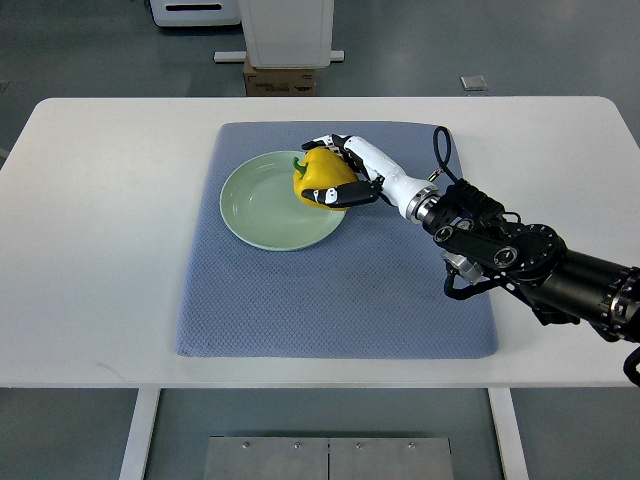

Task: Place yellow pepper on plate with right hand
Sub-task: 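Carry the pepper over the green plate and lower it, then open the right hand to release the pepper on the plate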

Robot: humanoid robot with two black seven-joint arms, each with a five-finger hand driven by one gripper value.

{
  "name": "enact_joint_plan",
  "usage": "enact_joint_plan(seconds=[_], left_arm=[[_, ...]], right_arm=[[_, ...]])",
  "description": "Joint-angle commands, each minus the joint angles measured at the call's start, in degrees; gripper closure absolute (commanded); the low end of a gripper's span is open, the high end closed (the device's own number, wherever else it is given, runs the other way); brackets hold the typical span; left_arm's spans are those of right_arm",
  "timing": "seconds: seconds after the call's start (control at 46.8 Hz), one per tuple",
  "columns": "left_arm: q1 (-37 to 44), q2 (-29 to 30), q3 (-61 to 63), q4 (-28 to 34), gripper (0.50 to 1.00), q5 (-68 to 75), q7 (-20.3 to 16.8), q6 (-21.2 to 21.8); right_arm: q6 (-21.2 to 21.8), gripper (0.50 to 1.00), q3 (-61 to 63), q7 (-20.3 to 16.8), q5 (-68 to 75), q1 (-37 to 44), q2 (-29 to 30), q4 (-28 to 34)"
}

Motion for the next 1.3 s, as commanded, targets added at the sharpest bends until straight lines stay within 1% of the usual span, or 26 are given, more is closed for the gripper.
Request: enact_joint_plan(seconds=[0.0,0.641,1.089,1.111,1.153,1.175,1.196,1.217,1.282], left_arm=[[0.00,0.00,0.00,0.01,0.500,0.00,0.00,0.00],[0.00,0.00,0.00,0.01,0.500,0.00,0.00,0.00],[0.00,0.00,0.00,0.01,0.500,0.00,0.00,0.00],[0.00,0.00,0.00,0.01,0.500,0.00,0.00,0.00],[0.00,0.00,0.00,0.01,0.500,0.00,0.00,0.00],[0.00,0.00,0.00,0.01,0.500,0.00,0.00,0.00],[0.00,0.00,0.00,0.01,0.500,0.00,0.00,0.00],[0.00,0.00,0.00,0.01,0.500,0.00,0.00,0.00],[0.00,0.00,0.00,0.01,0.500,0.00,0.00,0.00]], right_arm=[[-0.03,1.000,0.00,0.04,-0.09,0.07,0.00,0.92],[-0.03,1.000,0.00,-0.05,-0.09,-0.55,0.00,3.65],[-0.29,1.000,0.08,-0.31,1.84,-0.55,0.00,3.65],[-0.38,0.903,0.17,-0.31,2.02,-0.55,0.00,3.65],[-0.73,0.667,0.17,-0.31,2.46,-0.55,0.00,3.65],[-0.73,0.587,0.17,-0.31,2.80,-0.55,0.00,3.65],[-0.73,0.541,0.26,-0.31,3.16,-0.55,0.00,3.65],[-0.73,0.519,0.26,-0.31,3.51,-0.55,0.00,3.74],[-0.73,0.507,0.35,-0.31,4.13,-0.55,0.00,4.00]])
